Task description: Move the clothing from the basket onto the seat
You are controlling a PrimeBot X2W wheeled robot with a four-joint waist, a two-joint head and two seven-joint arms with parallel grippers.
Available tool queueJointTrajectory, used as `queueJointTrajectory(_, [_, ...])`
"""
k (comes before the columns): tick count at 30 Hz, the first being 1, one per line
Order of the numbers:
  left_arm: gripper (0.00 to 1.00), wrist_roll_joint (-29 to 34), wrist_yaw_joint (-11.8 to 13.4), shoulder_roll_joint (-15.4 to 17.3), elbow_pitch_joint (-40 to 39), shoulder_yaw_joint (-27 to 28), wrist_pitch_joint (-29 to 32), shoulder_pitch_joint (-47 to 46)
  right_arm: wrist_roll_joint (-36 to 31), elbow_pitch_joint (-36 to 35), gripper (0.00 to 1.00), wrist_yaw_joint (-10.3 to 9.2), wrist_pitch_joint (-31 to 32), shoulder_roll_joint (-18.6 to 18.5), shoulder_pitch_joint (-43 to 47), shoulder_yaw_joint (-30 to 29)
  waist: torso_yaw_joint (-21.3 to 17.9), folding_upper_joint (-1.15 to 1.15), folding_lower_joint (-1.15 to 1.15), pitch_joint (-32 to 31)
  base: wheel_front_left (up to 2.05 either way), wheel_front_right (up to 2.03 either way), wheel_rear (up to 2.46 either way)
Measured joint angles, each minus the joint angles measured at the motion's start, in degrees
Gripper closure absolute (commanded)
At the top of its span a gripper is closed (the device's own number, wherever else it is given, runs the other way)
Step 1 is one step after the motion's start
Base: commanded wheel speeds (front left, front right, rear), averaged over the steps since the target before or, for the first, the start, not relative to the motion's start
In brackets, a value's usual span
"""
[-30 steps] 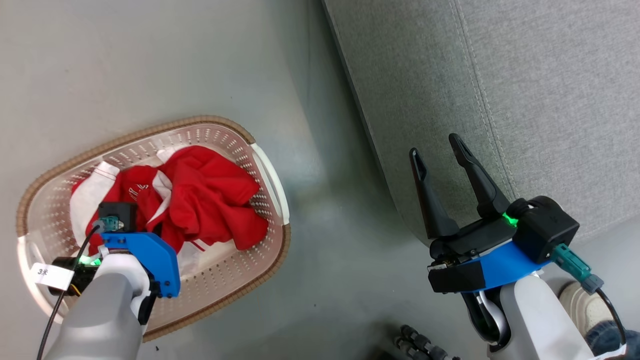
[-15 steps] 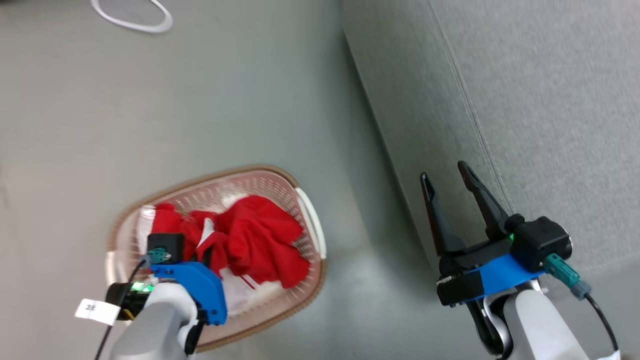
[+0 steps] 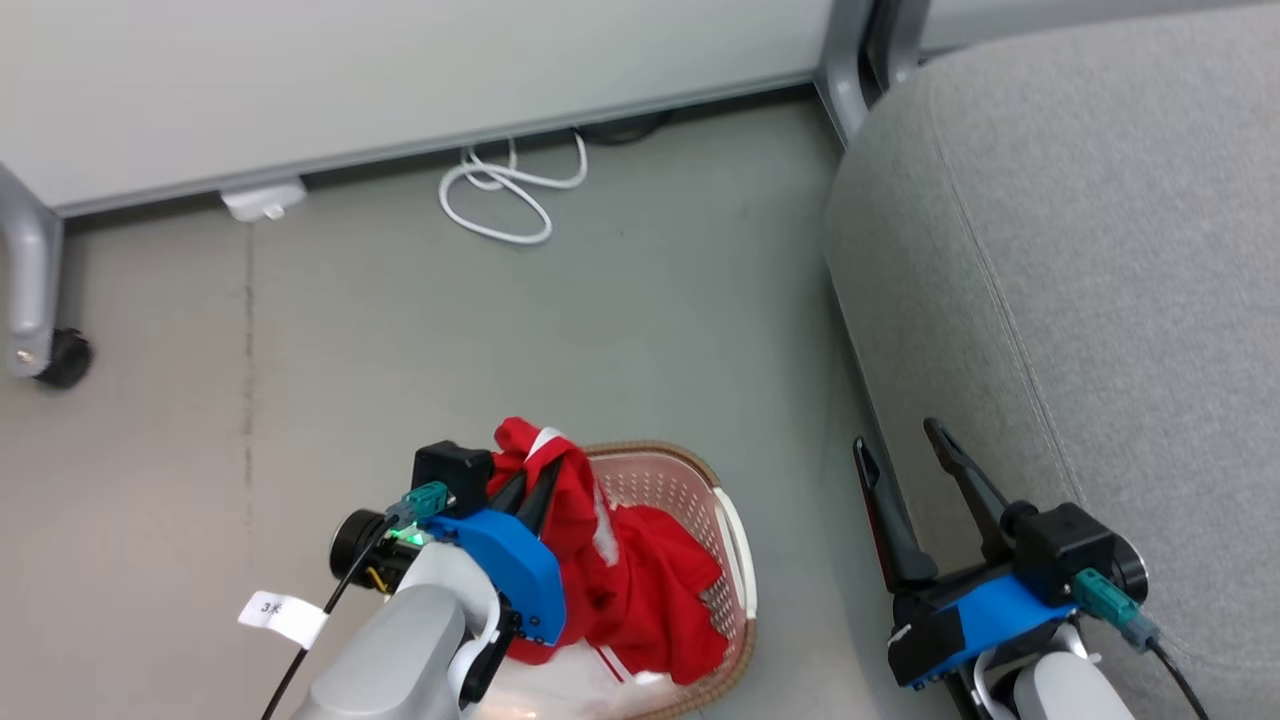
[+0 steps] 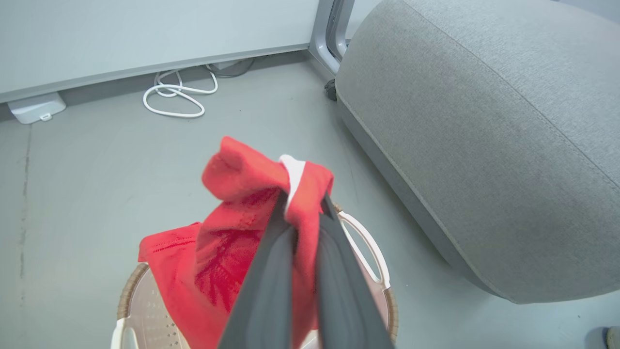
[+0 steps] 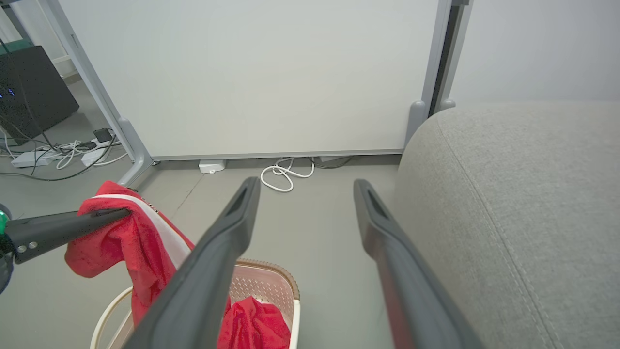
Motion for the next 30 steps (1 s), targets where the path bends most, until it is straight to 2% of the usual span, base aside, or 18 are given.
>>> queueJointTrajectory(5, [1.00, -1.51, 0.00, 0.09, -4.91, -3.61, -0.19, -2.03, -0.10, -0.04, 0.00, 0.00, 1.22, -0.01, 2.13, 0.41, 2.73, 0.00, 0.00, -5.20, 0.00, 0.00, 0.00])
queueJointTrajectory(12, [1.00, -3.08, 0.00, 0.07, -9.78, -7.34, 0.89, -6.15, -0.16, -0.57, 0.00, 0.00, 2.77, -0.02, 3.85, 1.33, 4.20, 0.00, 0.00, -9.64, 0.00, 0.00, 0.00])
queueJointTrajectory(30, [1.00, -6.22, -0.01, -2.33, -13.56, -14.08, 1.54, -17.41, 0.09, -2.25, 0.00, 0.00, 4.81, -0.02, 5.50, 3.31, 4.21, 0.00, 0.01, -13.42, 0.00, 0.00, 0.00])
